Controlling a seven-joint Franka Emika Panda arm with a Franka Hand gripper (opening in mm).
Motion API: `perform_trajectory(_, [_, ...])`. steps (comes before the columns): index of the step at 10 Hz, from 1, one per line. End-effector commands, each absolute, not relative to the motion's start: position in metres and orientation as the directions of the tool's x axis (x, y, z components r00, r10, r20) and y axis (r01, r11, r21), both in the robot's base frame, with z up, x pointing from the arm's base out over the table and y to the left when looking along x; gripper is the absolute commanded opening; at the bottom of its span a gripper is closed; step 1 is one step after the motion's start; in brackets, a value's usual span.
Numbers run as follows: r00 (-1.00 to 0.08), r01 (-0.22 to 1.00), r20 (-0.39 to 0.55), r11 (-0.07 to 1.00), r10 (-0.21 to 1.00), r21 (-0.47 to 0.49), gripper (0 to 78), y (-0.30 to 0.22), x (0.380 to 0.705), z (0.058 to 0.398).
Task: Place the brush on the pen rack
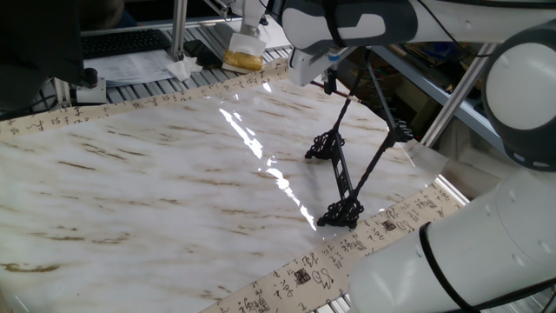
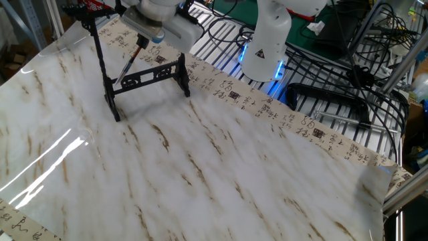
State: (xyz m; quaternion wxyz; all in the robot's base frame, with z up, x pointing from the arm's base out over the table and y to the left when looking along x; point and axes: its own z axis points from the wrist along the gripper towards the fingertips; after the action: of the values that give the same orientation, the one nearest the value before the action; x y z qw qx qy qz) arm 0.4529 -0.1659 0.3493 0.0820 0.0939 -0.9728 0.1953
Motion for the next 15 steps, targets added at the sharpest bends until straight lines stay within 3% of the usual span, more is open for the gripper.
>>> perform_trajectory(1, [-0.973,-0.211,0.163,0.905,-0.161,-0.368,1.2,-0.166,0.454,0.350])
perform_trajectory(15, [-0.973,-0.192,0.190,0.906,-0.127,-0.377,1.2,-0.161,0.465,0.352])
